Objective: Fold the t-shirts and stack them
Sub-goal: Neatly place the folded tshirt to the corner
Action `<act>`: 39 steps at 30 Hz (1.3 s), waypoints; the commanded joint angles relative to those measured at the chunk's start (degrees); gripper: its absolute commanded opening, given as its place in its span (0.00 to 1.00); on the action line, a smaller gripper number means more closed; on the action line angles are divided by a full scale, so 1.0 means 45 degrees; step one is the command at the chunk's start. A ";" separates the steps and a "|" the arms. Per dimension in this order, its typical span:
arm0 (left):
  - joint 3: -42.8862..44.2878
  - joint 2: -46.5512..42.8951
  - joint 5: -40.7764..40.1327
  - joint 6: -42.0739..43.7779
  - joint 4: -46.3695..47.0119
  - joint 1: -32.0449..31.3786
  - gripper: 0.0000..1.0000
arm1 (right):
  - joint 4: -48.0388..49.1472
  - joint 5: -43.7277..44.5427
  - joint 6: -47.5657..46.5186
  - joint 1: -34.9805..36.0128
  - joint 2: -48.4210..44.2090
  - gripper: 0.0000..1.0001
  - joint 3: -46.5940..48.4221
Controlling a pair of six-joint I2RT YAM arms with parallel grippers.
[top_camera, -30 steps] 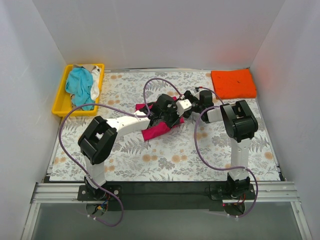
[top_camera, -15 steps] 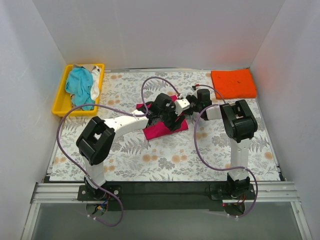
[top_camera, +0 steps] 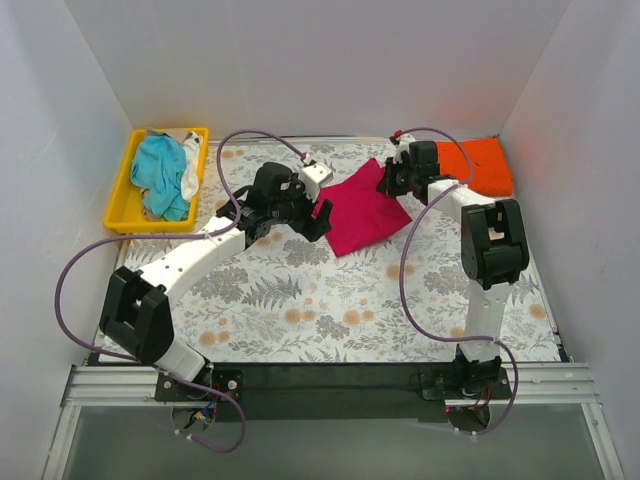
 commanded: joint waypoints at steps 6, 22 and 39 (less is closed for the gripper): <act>-0.0945 -0.0997 -0.0357 0.0112 -0.0692 0.0050 0.66 | -0.1959 0.1282 -0.3681 -0.1240 0.0055 0.01 0.3251; -0.1082 -0.0880 -0.0299 0.0171 -0.0692 0.0129 0.66 | -0.3035 0.1829 -0.5265 -0.2511 0.1463 0.01 0.7005; -0.0867 -0.0588 -0.0357 0.0211 -0.0712 0.0167 0.66 | -0.3250 0.2044 -0.6047 -0.3311 0.1561 0.01 0.8276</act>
